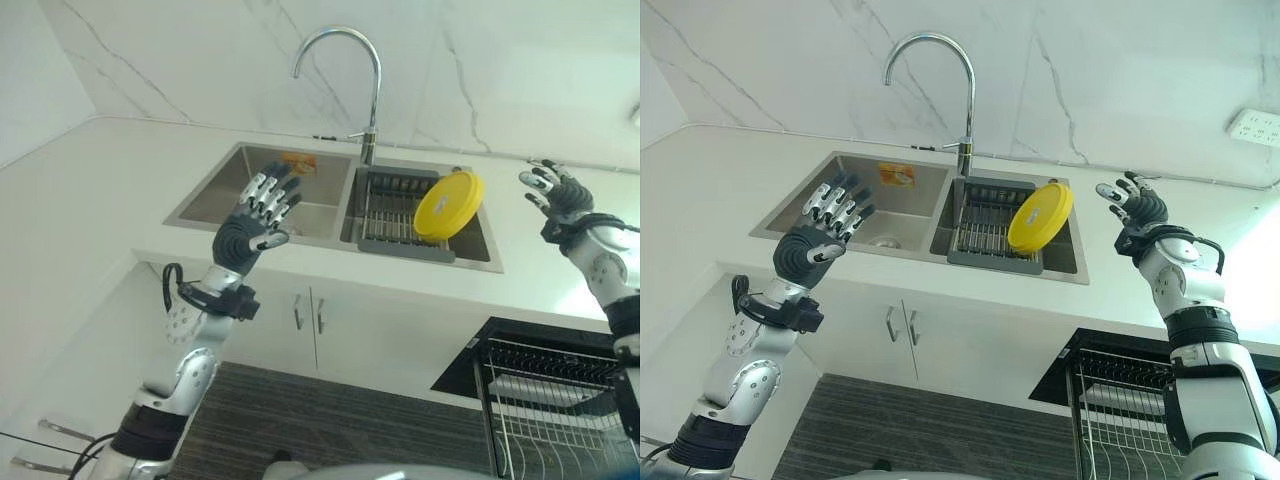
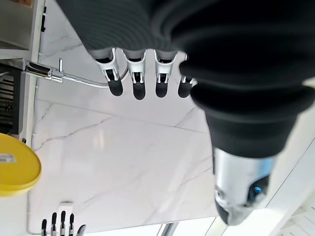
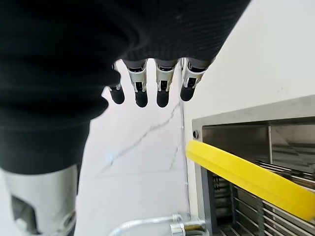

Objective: Place the dishes in the dishwasher.

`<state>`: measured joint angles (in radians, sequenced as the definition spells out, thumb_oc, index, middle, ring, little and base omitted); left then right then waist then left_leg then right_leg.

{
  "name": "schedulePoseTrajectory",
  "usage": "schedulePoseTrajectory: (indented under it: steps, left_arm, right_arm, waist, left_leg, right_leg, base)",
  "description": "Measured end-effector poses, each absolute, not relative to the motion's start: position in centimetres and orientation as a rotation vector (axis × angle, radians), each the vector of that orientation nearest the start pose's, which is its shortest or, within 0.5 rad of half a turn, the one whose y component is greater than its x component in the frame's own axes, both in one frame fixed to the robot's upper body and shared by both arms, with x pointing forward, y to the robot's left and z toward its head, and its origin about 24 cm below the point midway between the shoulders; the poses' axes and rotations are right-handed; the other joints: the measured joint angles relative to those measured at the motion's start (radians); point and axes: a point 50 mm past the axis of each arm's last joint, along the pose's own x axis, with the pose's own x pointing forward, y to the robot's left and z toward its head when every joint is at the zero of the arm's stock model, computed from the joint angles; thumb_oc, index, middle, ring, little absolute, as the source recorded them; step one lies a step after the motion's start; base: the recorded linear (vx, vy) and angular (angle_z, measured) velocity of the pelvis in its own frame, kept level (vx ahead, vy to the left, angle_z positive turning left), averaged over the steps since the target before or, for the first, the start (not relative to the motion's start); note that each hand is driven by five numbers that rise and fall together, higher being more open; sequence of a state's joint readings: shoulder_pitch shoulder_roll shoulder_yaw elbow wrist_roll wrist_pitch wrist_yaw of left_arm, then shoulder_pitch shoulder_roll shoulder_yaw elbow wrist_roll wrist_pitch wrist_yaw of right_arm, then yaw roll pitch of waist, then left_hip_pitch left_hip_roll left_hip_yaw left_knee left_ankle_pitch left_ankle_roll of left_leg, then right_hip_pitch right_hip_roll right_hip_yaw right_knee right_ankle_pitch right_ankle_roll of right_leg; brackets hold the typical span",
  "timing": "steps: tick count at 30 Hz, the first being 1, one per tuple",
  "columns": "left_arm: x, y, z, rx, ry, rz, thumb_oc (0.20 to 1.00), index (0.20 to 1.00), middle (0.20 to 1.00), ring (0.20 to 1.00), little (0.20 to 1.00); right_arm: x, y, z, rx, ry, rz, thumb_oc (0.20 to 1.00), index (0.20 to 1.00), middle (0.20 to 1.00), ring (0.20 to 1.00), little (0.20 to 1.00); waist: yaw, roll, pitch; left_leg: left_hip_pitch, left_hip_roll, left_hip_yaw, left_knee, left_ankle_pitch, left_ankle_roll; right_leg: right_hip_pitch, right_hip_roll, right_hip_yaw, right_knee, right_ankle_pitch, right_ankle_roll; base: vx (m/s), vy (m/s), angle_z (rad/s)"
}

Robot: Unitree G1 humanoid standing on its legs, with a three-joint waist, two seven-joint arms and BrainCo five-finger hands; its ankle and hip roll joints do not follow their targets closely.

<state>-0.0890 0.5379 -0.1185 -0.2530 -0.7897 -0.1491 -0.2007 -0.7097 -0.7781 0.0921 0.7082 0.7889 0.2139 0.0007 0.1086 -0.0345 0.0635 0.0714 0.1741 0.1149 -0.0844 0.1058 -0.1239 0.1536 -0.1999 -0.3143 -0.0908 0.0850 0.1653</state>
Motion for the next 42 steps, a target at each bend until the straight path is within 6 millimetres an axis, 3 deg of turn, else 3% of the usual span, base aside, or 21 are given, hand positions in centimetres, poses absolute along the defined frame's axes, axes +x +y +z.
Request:
schedulePoseTrajectory:
  steps: [8,15,18,22,34,42]
  left_arm:
    - [25.5,18.7,14.1,-0.261,-0.354,-0.450,1.000,1.000,1.000,1.000,1.000]
    - [25.4,18.3,13.8,-0.273,-0.331,-0.482,1.000,1.000,1.000,1.000,1.000]
    - [25.3,17.7,13.5,-0.272,-0.319,-0.523,1.000,1.000,1.000,1.000,1.000]
    - [25.6,17.3,14.5,-0.274,-0.366,-0.555,1.000,1.000,1.000,1.000,1.000]
    - [25.7,17.7,15.2,-0.244,-0.395,-0.561,1.000,1.000,1.000,1.000,1.000]
    - [25.5,17.7,14.9,-0.246,-0.389,-0.564,1.000,1.000,1.000,1.000,1.000]
  right_arm:
    - [34.6,-34.6,15.3,0.089,0.162,-0.326,1.000,1.000,1.000,1.000,1.000]
    - [34.6,-34.5,15.2,0.128,0.174,-0.324,1.000,1.000,1.000,1.000,1.000]
    - [35.0,-34.5,16.5,0.123,0.139,-0.323,1.000,1.000,1.000,1.000,1.000]
    - [35.4,-34.8,19.5,0.111,0.063,-0.337,1.000,1.000,1.000,1.000,1.000]
    - [35.5,-35.0,21.9,0.097,0.004,-0.321,1.000,1.000,1.000,1.000,1.000]
    - [35.9,-33.3,23.0,0.046,-0.032,-0.248,1.000,1.000,1.000,1.000,1.000]
  waist:
    - [0.011,0.029,-0.002]
    - [0.003,0.043,0.006]
    - [-0.006,0.063,0.055]
    - [-0.014,0.085,0.185]
    - [-0.024,0.049,0.226]
    - [-0.021,0.040,0.222]
  left_leg:
    - [0.000,0.000,-0.024,-0.003,0.001,0.005]
    - [-0.016,0.000,-0.024,0.000,0.006,-0.005]
    - [-0.067,0.000,-0.021,0.000,0.024,-0.004]
    - [-0.126,-0.001,0.004,0.001,0.048,0.002]
    - [-0.090,0.000,0.030,0.000,0.038,0.005]
    - [-0.061,0.000,0.031,0.000,0.027,0.012]
  right_leg:
    - [0.016,0.000,-0.022,-0.004,-0.011,0.001]
    - [-0.012,0.001,-0.011,-0.004,-0.011,0.003]
    - [-0.071,0.003,0.003,-0.004,0.014,-0.002]
    - [-0.145,0.001,0.035,0.000,0.051,-0.010]
    - [-0.124,0.001,0.059,0.001,0.050,-0.010]
    - [-0.097,0.001,0.061,0.001,0.047,-0.009]
  base:
    - [0.04,-0.007,0.08]
    - [0.00,-0.037,-0.03]
    - [-0.17,-0.010,-0.08]
    - [-0.11,-0.012,-0.18]
    - [0.01,-0.012,-0.06]
    - [0.03,0.013,0.00]
